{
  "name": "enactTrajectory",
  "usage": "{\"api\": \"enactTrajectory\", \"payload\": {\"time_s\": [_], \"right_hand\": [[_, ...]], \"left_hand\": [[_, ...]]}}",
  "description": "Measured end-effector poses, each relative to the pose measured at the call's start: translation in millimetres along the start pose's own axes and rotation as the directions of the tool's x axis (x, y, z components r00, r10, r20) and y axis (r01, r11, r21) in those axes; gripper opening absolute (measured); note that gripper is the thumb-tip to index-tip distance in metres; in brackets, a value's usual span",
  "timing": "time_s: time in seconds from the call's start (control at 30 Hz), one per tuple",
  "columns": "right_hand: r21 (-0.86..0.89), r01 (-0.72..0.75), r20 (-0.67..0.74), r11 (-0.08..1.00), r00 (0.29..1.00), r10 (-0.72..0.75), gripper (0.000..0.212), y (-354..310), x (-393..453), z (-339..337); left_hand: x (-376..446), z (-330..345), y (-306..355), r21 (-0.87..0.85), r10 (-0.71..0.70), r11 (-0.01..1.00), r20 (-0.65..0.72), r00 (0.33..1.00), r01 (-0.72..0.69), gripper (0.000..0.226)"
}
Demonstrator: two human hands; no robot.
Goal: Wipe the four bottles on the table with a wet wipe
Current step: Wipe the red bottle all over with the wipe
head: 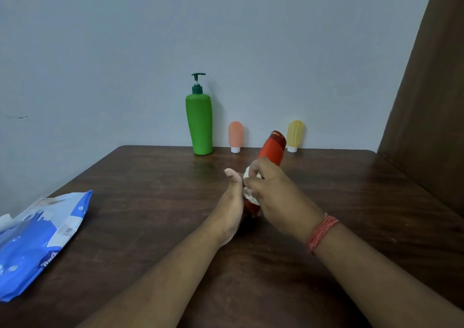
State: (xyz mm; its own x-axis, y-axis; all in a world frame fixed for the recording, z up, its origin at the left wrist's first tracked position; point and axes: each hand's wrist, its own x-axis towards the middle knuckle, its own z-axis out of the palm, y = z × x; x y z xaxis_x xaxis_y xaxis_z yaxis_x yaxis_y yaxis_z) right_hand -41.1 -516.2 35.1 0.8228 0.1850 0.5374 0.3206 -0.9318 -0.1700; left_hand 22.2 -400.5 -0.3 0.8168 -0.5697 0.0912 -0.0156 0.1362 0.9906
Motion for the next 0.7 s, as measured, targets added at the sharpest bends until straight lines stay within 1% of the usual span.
{"api": "enactTrajectory", "payload": {"time_s": [0.03, 0.07, 0.13, 0.2, 0.23, 0.27, 0.33, 0.4, 0.5, 0.57, 0.63, 0.7], "right_hand": [[-0.021, 0.05, -0.022, 0.999, 0.998, -0.051, 0.009, 2.2, -1.1, 4.0], [-0.019, 0.068, -0.031, 0.998, 0.997, -0.068, 0.011, 3.1, -1.4, 5.0], [-0.003, 0.092, -0.03, 0.996, 0.995, -0.092, 0.018, 3.3, -1.9, 8.6], [0.055, 0.087, 0.015, 0.995, 0.996, -0.088, 0.027, 0.7, -3.7, 11.4], [0.058, 0.112, 0.032, 0.992, 0.993, -0.114, 0.027, 1.5, -5.2, 13.6], [0.025, 0.151, 0.041, 0.988, 0.988, -0.152, 0.025, 1.6, -6.5, 14.9], [-0.087, 0.23, 0.084, 0.969, 0.971, -0.223, 0.026, 6.3, -8.5, 15.4], [-0.113, 0.243, 0.086, 0.963, 0.968, -0.234, 0.03, 13.5, -9.0, 14.9], [-0.078, 0.194, -0.051, 0.978, 0.979, -0.198, 0.031, 15.1, -9.2, 14.3], [-0.018, 0.148, -0.146, 0.989, 0.978, -0.149, 0.027, 12.9, -7.4, 15.5], [0.024, 0.129, -0.159, 0.991, 0.98, -0.123, 0.031, 11.2, -5.5, 17.4], [0.03, 0.148, -0.106, 0.989, 0.984, -0.144, 0.032, 13.7, -5.1, 18.4]], "left_hand": [[0.3, -0.3, 2.2, -0.08, -0.031, 0.996, -0.022, 0.999, 0.029, 0.093], [1.7, -1.5, 3.4, -0.159, -0.061, 0.986, -0.029, 0.998, 0.056, 0.094], [5.7, -5.5, 3.1, -0.309, -0.107, 0.946, -0.003, 0.994, 0.101, 0.096], [7.9, -9.2, 1.4, -0.407, -0.122, 0.905, 0.026, 0.992, 0.122, 0.094], [8.7, -11.2, 0.2, -0.44, -0.123, 0.889, 0.033, 0.992, 0.125, 0.089], [8.8, -12.5, 0.7, -0.469, -0.124, 0.874, 0.038, 0.992, 0.127, 0.083], [10.5, -16.4, 1.1, -0.495, -0.121, 0.86, 0.032, 0.992, 0.121, 0.074], [11.4, -19.2, 3.1, -0.521, -0.123, 0.845, 0.029, 0.992, 0.12, 0.072], [10.0, -17.6, 4.0, -0.527, -0.122, 0.839, 0.061, 0.991, 0.136, 0.071], [8.4, -14.9, 3.4, -0.528, -0.11, 0.839, 0.069, 0.992, 0.13, 0.065], [9.0, -15.6, 2.5, -0.529, -0.101, 0.841, 0.053, 0.994, 0.113, 0.063], [12.1, -19.7, 1.3, -0.534, -0.095, 0.842, -0.004, 0.996, 0.078, 0.073]]}}
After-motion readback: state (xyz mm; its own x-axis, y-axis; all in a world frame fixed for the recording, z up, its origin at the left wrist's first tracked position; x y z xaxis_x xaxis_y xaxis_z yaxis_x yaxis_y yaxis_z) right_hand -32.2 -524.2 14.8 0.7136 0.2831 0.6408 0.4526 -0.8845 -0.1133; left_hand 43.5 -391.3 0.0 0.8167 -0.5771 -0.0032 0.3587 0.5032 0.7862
